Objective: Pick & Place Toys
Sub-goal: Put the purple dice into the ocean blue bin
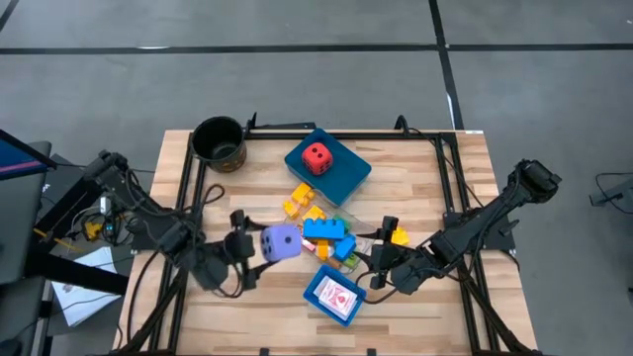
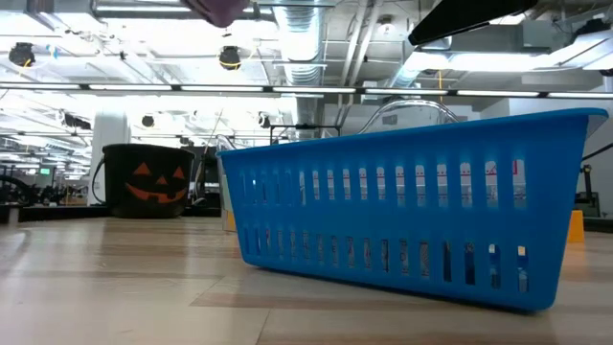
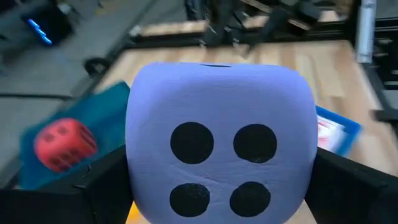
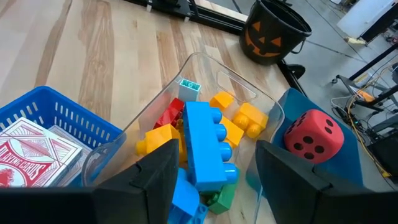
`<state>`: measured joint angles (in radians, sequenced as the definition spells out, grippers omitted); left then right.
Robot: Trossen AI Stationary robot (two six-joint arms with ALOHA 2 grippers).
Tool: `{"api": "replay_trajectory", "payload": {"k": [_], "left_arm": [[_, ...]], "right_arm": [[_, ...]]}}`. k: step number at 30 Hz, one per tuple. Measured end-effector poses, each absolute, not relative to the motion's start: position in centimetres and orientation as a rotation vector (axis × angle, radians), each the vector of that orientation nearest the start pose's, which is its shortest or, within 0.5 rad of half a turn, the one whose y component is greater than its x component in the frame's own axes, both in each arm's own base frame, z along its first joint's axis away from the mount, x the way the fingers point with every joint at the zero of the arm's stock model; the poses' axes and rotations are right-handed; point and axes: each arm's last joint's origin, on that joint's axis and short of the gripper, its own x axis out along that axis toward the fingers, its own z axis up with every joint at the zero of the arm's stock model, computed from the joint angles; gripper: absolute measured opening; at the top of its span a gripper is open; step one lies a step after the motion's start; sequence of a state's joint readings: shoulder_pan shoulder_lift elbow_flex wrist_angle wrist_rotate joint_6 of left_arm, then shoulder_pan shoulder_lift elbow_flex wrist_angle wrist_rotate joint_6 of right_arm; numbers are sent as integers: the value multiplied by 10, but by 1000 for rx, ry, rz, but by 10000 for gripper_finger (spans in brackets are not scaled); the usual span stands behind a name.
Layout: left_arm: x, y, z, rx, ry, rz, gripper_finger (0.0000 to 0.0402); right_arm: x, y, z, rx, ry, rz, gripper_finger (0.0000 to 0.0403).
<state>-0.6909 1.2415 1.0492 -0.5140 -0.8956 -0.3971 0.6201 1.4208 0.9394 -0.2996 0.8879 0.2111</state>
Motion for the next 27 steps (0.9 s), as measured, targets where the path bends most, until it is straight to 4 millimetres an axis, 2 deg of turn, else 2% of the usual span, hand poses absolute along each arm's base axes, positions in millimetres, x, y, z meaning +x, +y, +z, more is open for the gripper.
{"api": "replay_trajectory", "payload": {"k": [6,10,19,27], "left_arm": [[227,-114,316,254,400,501,367],[243,-83,319,227,400,609,367],[282,-19,324,108,338,573,366],[322,32,300,39,297,560,367]], "right_arm": [[246,148,244,-334,539,-310,205],[246,148,243,-336,542,-310,205],[244,148,242,-334,556,-315,205],[242,148,240,-330,571,-320,205]]}}
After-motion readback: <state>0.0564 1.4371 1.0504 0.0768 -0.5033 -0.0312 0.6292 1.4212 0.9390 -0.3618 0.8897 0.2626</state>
